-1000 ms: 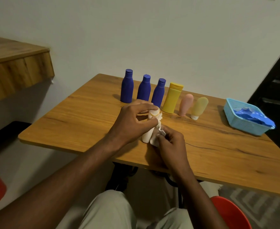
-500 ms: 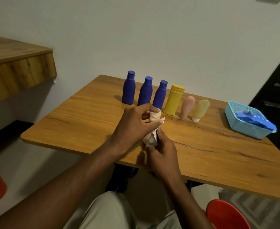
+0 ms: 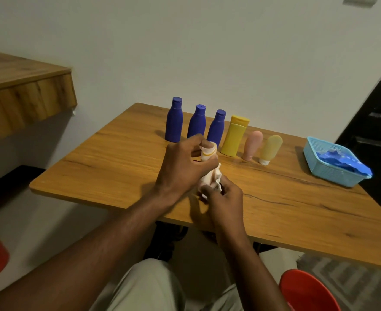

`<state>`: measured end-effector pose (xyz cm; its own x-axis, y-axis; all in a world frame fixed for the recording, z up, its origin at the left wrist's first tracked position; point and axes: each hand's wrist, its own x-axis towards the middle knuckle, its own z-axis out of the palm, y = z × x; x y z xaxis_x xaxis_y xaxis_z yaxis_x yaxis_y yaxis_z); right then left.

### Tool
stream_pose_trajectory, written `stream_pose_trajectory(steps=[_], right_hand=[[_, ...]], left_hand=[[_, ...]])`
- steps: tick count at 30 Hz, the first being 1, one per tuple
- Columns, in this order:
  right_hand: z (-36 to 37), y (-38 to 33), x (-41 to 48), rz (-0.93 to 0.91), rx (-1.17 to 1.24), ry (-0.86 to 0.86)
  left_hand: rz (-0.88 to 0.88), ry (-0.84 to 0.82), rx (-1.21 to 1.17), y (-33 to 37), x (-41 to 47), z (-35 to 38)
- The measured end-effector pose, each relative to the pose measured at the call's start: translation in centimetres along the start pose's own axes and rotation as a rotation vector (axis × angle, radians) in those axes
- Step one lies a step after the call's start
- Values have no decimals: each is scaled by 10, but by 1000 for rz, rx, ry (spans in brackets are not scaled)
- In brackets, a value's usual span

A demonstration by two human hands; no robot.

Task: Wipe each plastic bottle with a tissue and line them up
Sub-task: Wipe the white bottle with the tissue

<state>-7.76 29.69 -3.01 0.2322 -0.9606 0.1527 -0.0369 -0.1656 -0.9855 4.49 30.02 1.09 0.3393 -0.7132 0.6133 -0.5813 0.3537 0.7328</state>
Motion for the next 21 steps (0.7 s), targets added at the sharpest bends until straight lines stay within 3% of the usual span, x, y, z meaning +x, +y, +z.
stream_pose_trajectory(steps=[5,8,12,21], right_hand=[[-4,-9,-2,351,645,102],[-10,-11,13,471,888,124],[-6,-16,20,509,999,112],[-9,-13,-1,557,957,188]], left_hand=[[19,17,-34,10,1,1],[36,13,-20,11,-1,3],[43,49,-39,11,-1,1],[16,45,-66,13,7,-1]])
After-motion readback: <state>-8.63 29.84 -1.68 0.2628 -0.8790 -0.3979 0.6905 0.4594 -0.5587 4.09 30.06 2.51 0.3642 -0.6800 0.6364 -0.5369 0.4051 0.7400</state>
